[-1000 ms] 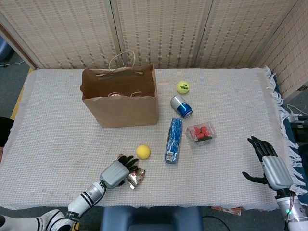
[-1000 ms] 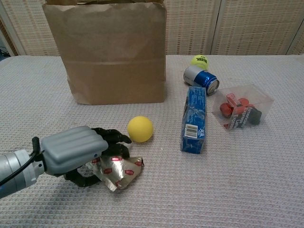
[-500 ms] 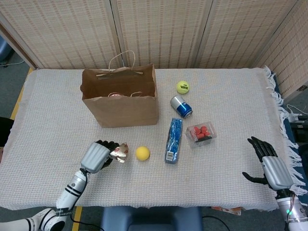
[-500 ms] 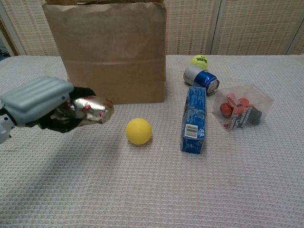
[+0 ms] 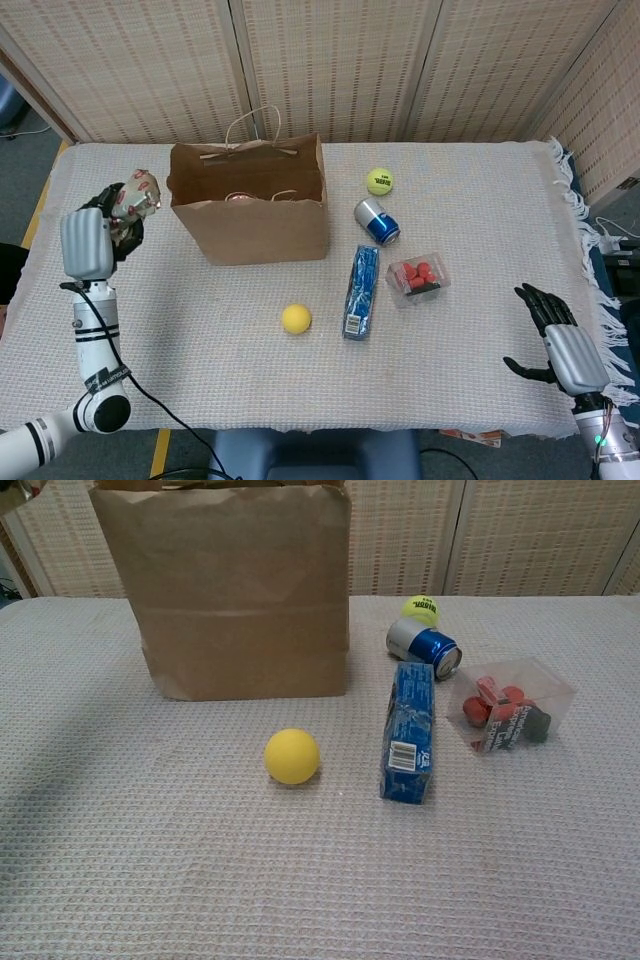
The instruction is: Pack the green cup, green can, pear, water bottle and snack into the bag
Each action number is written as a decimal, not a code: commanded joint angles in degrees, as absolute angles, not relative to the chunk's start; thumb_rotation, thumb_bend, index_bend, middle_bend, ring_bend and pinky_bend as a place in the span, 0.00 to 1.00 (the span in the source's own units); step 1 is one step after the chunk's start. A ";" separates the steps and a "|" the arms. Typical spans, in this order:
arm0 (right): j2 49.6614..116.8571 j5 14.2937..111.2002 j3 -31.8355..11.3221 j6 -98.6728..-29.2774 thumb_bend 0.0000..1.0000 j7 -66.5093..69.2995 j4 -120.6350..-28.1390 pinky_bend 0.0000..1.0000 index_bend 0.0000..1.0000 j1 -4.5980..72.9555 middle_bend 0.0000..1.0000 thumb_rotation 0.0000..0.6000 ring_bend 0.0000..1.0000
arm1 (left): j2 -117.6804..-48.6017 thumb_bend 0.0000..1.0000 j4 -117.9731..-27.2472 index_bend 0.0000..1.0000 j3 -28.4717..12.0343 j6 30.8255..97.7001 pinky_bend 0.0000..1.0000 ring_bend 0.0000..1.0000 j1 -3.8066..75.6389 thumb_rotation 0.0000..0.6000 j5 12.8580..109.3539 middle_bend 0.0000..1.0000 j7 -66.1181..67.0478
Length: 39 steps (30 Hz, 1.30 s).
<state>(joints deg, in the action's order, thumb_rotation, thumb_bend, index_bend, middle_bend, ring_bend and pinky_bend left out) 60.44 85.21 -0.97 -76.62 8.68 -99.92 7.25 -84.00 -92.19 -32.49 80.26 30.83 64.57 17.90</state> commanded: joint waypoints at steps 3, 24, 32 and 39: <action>60.48 85.11 -1.00 -76.55 0.07 8.57 -99.95 0.00 0.00 7.28 0.00 1.00 0.00 | -81.85 0.63 -96.96 0.68 -37.35 76.48 0.65 0.58 36.54 1.00 58.23 0.62 19.40; 59.37 83.21 -1.20 -74.37 0.07 9.49 -100.89 0.00 0.00 7.89 0.00 1.00 0.00 | -92.58 0.49 -73.52 0.41 -33.47 57.80 0.38 0.31 61.71 1.00 49.06 0.35 27.42; 59.00 83.23 -1.06 -73.99 0.07 9.37 -101.18 0.00 0.00 7.99 0.00 1.00 0.00 | -91.87 0.36 -74.56 0.02 -31.67 56.94 0.10 0.00 62.67 1.00 48.67 0.00 25.53; 59.11 83.39 -1.08 -74.40 0.07 9.20 -100.99 0.00 0.00 7.85 0.00 1.00 0.00 | -90.33 0.37 -77.60 0.03 -31.86 57.94 0.12 0.00 61.64 1.00 48.23 0.00 22.88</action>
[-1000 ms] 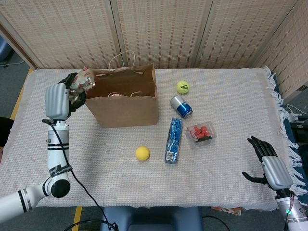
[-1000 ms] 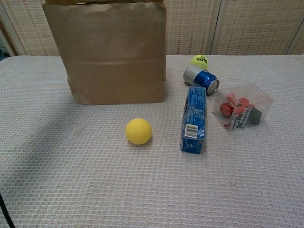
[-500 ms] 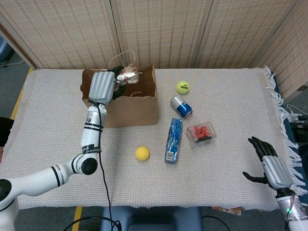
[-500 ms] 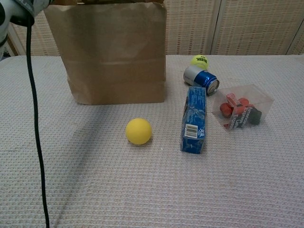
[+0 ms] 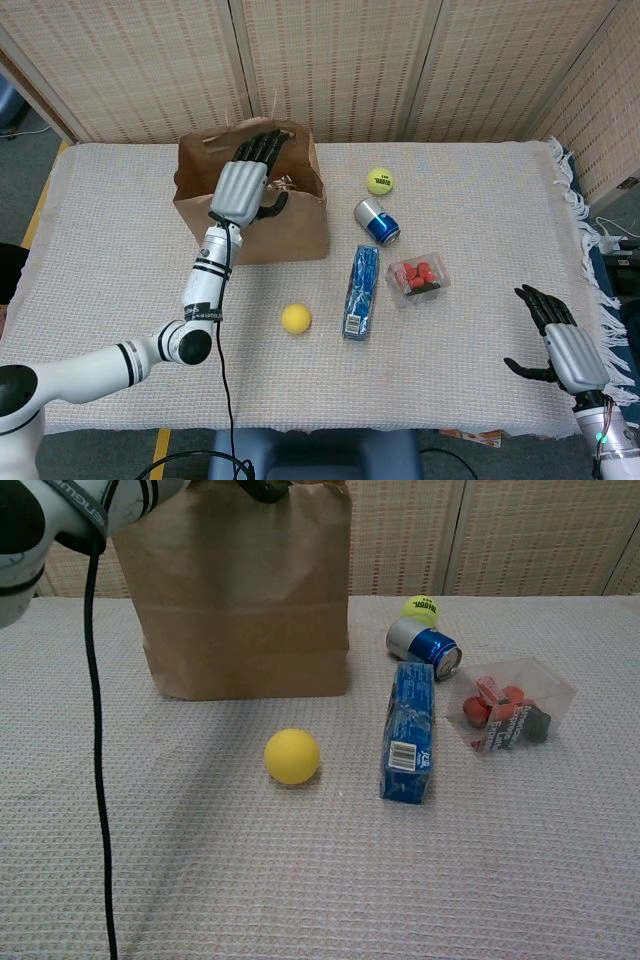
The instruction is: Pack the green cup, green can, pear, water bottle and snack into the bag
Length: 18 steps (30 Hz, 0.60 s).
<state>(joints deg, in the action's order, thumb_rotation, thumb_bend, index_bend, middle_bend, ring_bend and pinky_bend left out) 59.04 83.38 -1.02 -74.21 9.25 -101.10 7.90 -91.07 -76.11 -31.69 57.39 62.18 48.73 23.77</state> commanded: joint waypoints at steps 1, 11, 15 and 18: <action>59.18 83.30 -1.16 -74.53 0.07 9.14 -100.86 0.00 0.00 7.81 0.00 1.00 0.00 | -89.54 0.38 -79.93 0.04 -32.37 59.40 0.13 0.00 60.48 1.00 48.09 0.00 21.48; 59.51 83.69 -0.93 -75.01 0.07 8.17 -100.35 0.00 0.00 7.53 0.00 1.00 0.00 | -75.24 0.52 -107.60 0.33 -22.48 77.17 0.27 0.15 39.17 1.00 60.76 0.15 13.64; 59.74 84.04 -0.65 -74.96 0.07 7.22 -100.20 0.00 0.00 7.52 0.00 1.00 0.00 | -69.56 0.52 -111.35 0.32 -14.99 83.39 0.27 0.15 30.09 1.00 69.38 0.15 10.34; 59.89 84.40 -0.49 -75.27 0.07 6.45 -100.10 0.00 0.00 7.39 0.00 1.00 0.00 | -67.53 0.52 -109.84 0.31 -8.60 87.26 0.26 0.14 24.29 1.00 75.92 0.14 8.71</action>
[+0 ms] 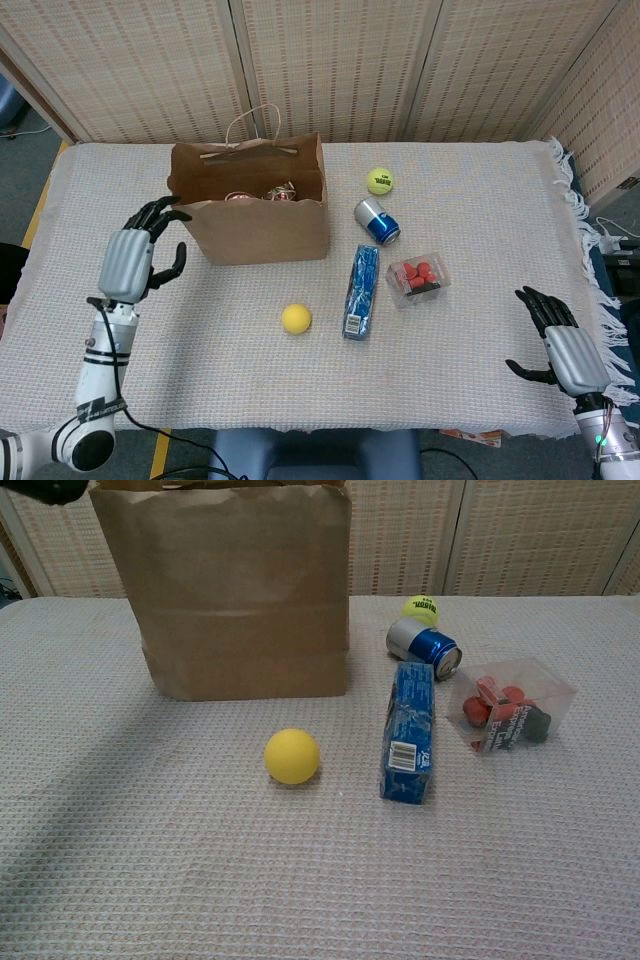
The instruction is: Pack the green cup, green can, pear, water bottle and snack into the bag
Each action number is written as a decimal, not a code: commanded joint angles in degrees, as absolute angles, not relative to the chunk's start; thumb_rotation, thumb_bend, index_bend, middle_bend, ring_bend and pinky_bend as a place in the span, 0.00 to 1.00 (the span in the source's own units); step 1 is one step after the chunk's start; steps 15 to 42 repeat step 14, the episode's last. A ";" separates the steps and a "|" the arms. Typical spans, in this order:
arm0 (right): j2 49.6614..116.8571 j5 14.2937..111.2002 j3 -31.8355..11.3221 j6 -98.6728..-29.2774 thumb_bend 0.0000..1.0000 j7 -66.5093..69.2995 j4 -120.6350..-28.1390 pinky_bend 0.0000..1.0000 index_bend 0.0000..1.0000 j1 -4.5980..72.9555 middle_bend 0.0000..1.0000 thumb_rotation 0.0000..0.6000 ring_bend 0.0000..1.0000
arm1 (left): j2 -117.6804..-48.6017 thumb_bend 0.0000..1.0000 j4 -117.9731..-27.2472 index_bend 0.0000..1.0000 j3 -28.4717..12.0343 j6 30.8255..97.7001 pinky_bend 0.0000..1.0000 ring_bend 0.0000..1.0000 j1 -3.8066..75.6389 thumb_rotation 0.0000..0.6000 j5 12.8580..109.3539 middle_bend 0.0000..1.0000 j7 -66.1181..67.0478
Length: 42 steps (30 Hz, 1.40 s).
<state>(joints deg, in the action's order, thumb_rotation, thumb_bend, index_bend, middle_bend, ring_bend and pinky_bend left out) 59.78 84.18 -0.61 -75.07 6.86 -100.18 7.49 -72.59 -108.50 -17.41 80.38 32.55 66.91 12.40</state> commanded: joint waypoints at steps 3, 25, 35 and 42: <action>60.04 84.82 -0.22 -75.31 0.07 5.74 -99.74 0.00 0.00 7.36 0.00 1.00 0.00 | -67.22 0.51 -105.37 0.26 -2.70 90.24 0.23 0.12 19.27 1.00 80.68 0.11 8.33; 60.97 85.54 -0.10 -76.11 0.07 3.76 -98.61 0.00 0.00 7.19 0.00 1.00 0.00 | -69.15 0.37 -89.39 0.01 3.21 95.45 0.05 0.00 10.47 1.00 86.61 0.00 6.80; 60.97 85.54 -0.10 -76.11 0.07 3.76 -98.61 0.00 0.00 7.19 0.00 1.00 0.00 | -69.15 0.37 -89.39 0.01 3.21 95.45 0.05 0.00 10.47 1.00 86.61 0.00 6.80; 60.97 85.54 -0.10 -76.11 0.07 3.76 -98.61 0.00 0.00 7.19 0.00 1.00 0.00 | -69.15 0.37 -89.39 0.01 3.21 95.45 0.05 0.00 10.47 1.00 86.61 0.00 6.80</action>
